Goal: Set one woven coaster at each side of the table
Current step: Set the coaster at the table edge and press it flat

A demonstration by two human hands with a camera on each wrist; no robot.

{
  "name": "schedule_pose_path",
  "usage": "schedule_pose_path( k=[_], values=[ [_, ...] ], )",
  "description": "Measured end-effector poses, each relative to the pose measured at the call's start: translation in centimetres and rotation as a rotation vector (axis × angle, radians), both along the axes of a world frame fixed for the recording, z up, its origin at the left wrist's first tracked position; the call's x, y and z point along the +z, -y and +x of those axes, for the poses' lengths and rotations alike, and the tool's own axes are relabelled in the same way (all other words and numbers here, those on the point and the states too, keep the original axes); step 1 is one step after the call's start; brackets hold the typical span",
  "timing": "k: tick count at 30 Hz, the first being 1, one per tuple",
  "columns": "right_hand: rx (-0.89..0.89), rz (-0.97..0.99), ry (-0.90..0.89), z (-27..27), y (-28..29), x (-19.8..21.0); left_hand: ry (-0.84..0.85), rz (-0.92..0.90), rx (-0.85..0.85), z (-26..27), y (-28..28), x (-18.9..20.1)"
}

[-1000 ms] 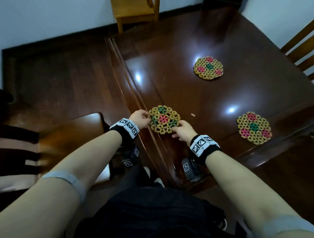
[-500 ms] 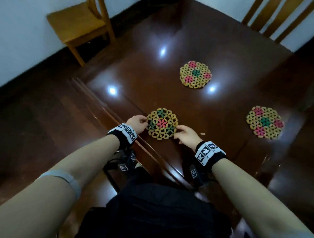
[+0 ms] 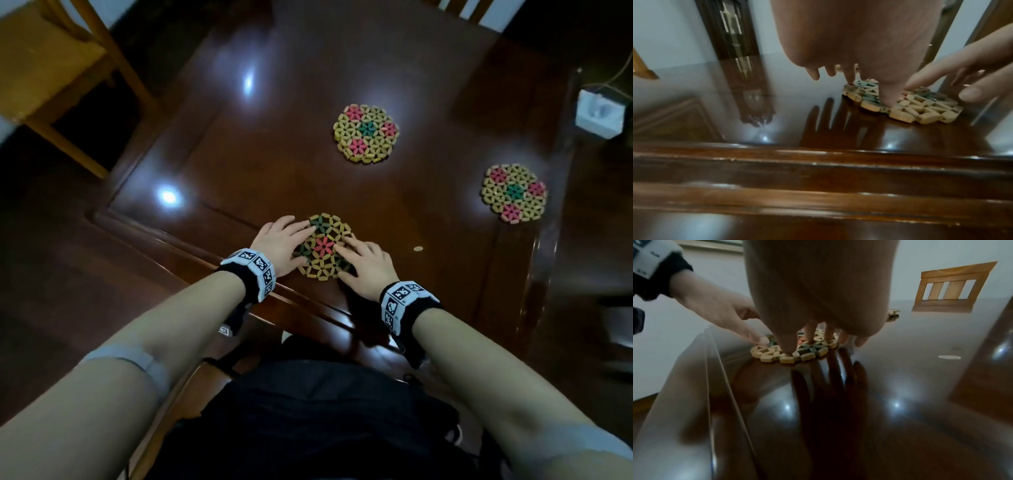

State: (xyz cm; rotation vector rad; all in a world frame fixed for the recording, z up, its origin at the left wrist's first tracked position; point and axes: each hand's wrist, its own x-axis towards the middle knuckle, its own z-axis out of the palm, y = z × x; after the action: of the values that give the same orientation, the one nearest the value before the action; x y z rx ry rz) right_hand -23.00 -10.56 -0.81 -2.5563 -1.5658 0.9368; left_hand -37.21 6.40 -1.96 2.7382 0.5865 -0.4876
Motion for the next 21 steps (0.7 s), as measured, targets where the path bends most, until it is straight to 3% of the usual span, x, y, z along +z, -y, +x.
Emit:
schedule_pose_path(
  k=[5, 11, 21],
  values=[
    [0.011, 0.042, -0.004, 0.0, 1.6, -0.4, -0.003, -0.044, -0.116, -0.7, 0.2, 0.2],
    [-0.104, 0.098, -0.012, -1.0, 3.1, -1.0, 0.011, -0.090, -0.188, -0.4, 1.2, -0.1],
    [-0.146, 0.083, 0.010, -1.6, 3.0, -0.8, -0.005, -0.105, -0.229, -0.1, 1.2, 0.1]
  ],
)
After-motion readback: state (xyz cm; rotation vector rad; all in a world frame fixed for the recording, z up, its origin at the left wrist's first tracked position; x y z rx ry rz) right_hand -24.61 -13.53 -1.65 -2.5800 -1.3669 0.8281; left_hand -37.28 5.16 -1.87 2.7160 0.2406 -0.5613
